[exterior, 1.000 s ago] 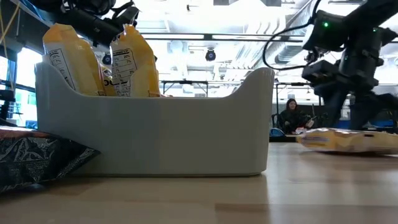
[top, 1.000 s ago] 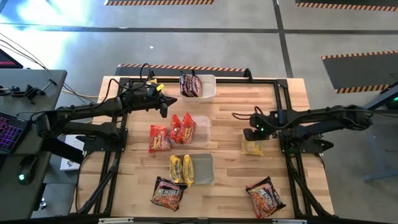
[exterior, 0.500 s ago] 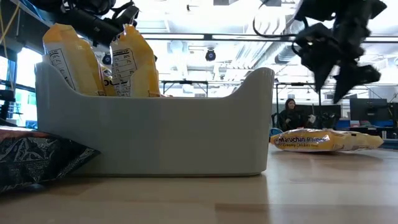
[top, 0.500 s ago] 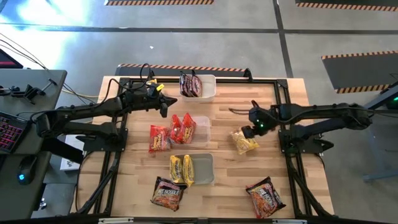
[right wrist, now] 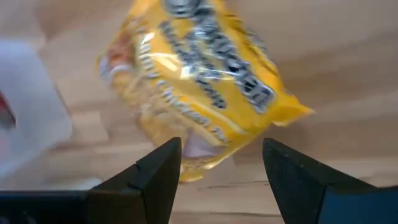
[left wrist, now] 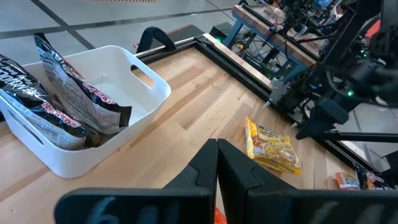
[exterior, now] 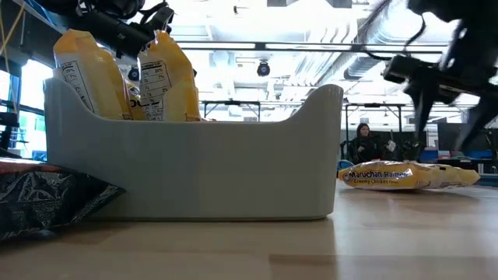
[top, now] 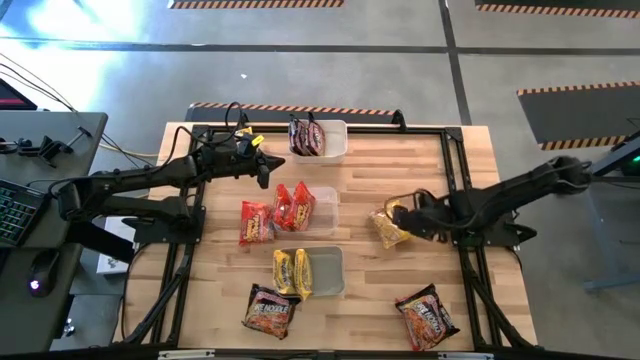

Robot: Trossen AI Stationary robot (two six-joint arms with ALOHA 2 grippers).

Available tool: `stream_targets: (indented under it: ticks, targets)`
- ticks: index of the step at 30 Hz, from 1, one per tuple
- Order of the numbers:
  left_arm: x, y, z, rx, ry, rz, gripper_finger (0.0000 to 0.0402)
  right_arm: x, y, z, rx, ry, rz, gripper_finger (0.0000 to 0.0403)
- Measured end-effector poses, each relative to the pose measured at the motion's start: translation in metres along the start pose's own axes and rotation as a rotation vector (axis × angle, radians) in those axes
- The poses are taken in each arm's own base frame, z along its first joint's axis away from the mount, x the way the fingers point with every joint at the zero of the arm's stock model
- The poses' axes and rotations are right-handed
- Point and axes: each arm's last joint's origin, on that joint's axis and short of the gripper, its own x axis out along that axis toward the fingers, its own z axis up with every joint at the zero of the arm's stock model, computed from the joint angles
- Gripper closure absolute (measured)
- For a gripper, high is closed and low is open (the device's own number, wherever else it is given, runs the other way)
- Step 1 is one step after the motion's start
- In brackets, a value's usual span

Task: Sort Maruchan noodles
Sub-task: Put the black noodle pack into the white bin

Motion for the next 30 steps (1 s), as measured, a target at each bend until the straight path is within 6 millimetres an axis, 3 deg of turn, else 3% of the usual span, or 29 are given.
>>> stream_targets:
  ticks: [3, 7, 10, 14, 17, 23, 30]
  targets:
    - [0.000, 0.000, 0.000, 0.000, 0.000, -0.001, 0.0402, 0.005, -0.013, -0.008, 0.144, -0.062, 0.030, 0.0185]
    - [0.000, 0.000, 0.000, 0.000, 0.000, -0.001, 0.0402, 0.007, -0.017, -0.010, 0.132, -0.064, 0.045, 0.0185]
    - [0.000, 0.000, 0.000, 0.000, 0.000, 0.000, 0.0401, -0.005, -0.012, -0.016, -0.110, -0.030, 0.079, 0.0185]
    - [0.000, -0.001, 0.000, 0.007, 0.007, -0.016, 0.0402, -0.038, -0.002, -0.036, -0.491, 0.315, 0.059, 0.0185]
    - [0.000, -0.001, 0.000, 0.031, 0.018, -0.037, 0.0402, -0.059, 0.002, -0.051, -0.639, 0.518, 0.078, 0.0185]
    - [0.000, -0.001, -0.001, 0.037, 0.027, -0.053, 0.0401, -0.069, -0.009, -0.074, -0.742, 0.704, 0.128, 0.0185]
    - [0.000, -0.001, -0.001, 0.019, 0.028, -0.053, 0.0401, -0.061, -0.036, -0.090, -0.778, 0.731, 0.129, 0.0185]
